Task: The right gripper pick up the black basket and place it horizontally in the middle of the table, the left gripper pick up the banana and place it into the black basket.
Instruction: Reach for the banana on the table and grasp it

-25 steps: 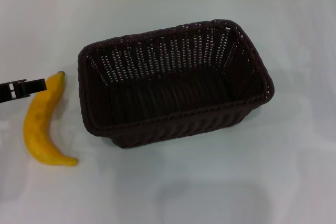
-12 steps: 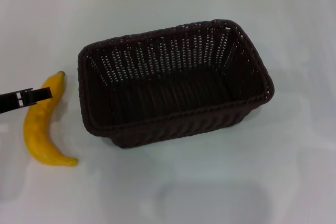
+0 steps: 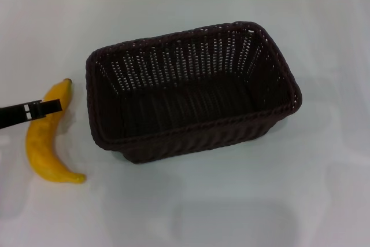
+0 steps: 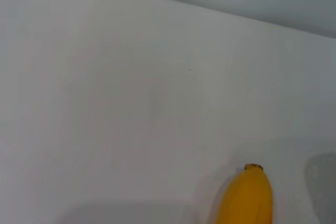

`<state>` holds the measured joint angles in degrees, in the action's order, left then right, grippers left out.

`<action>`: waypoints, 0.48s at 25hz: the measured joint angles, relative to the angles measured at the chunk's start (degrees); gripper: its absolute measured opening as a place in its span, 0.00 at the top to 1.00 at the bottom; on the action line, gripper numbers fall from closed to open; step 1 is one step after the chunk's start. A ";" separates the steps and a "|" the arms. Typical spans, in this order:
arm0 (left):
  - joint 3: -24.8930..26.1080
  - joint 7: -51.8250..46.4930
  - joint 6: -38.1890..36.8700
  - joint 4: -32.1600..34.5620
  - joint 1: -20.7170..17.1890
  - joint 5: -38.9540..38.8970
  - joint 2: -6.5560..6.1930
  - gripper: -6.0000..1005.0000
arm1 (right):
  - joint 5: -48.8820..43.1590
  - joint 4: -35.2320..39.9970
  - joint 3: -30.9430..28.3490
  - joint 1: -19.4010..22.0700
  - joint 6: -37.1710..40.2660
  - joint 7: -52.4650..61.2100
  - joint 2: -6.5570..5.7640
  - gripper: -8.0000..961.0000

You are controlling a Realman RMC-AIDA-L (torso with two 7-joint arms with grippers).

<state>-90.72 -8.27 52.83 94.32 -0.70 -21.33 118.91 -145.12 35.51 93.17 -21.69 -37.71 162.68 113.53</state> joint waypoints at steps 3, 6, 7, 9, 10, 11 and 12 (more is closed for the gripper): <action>-0.18 0.07 -0.19 -1.18 0.73 -0.02 0.04 0.12 | 0.00 0.00 0.00 0.10 -0.02 0.00 0.01 0.12; -0.34 0.14 -0.20 -2.17 1.44 -0.04 -0.01 0.12 | 0.00 0.00 0.00 0.12 -0.09 0.00 0.08 0.12; -0.36 0.18 -0.20 -2.44 1.61 -0.04 -0.01 0.12 | 0.00 0.00 0.00 0.12 -0.09 0.00 0.08 0.12; -0.41 0.24 -0.21 -3.05 2.03 -0.04 -0.01 0.12 | 0.01 0.00 0.00 0.13 -0.06 0.00 0.13 0.12; -0.42 0.25 -0.23 -3.35 2.12 -0.04 0.00 0.12 | 0.01 0.00 0.00 0.14 -0.03 0.00 0.15 0.12; -0.44 0.26 -0.30 -3.62 2.22 -0.04 0.01 0.12 | 0.00 0.00 0.00 0.14 -0.02 0.00 0.17 0.12; -0.46 0.28 -0.40 -3.93 2.27 -0.04 0.04 0.12 | -0.01 0.00 0.00 0.15 -0.02 0.00 0.20 0.12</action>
<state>-91.17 -7.99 52.44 90.40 1.57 -21.37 118.94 -145.13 35.51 93.17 -21.55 -37.72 162.68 113.72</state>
